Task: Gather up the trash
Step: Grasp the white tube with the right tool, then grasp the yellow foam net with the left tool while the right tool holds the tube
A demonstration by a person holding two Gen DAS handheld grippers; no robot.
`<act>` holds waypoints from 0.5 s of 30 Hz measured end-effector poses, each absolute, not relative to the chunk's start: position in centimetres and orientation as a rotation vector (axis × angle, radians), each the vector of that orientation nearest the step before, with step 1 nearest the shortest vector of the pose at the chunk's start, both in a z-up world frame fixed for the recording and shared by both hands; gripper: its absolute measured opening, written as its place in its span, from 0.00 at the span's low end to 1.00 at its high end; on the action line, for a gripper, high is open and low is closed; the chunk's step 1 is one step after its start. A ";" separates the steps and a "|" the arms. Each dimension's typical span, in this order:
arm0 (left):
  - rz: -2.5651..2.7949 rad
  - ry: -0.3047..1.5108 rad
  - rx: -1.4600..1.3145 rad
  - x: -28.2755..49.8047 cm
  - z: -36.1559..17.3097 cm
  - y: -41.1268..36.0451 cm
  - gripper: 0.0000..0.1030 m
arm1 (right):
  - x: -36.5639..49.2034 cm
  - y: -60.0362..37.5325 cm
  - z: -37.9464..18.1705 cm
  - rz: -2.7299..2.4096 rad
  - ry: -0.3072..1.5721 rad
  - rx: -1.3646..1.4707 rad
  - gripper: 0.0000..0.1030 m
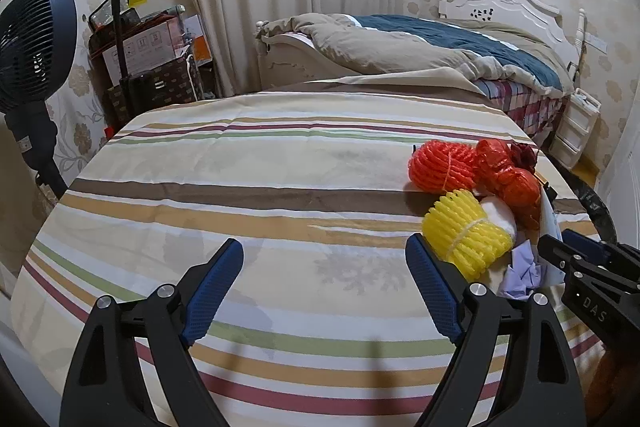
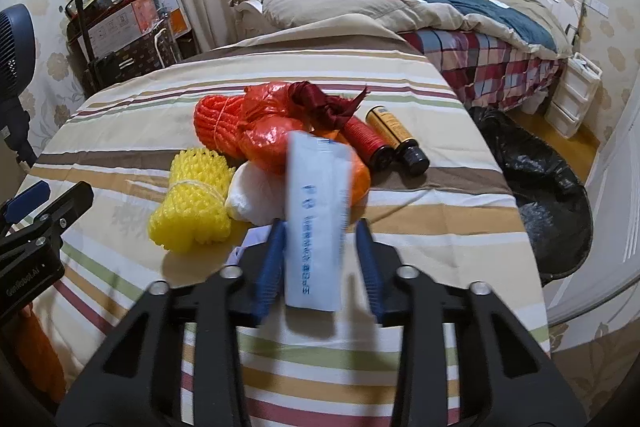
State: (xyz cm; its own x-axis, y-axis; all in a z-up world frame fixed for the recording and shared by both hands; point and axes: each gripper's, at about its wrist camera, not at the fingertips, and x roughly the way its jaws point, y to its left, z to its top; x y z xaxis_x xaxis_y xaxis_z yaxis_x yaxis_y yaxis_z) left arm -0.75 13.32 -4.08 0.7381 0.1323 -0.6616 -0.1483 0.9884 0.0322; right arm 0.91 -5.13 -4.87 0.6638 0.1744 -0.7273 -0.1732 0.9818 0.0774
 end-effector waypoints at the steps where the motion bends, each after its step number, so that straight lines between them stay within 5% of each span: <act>1: 0.151 0.726 -0.023 -0.8 -4.1 13.2 0.81 | 0.9 -5.1 -4.9 0.197 0.822 -0.001 0.26; 15: 0.086 0.724 -0.023 -1.1 -4.3 10.7 0.82 | -0.7 -6.9 -4.5 0.162 0.786 -0.006 0.21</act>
State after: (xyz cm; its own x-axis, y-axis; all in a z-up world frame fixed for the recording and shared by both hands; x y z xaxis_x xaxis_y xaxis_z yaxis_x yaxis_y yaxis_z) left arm -1.11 10.65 -4.26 0.7457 0.0705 -0.6625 -0.0862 0.9962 0.0090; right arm -0.72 -6.92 -4.48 0.6949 0.1433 -0.7047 -0.1475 0.9875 0.0553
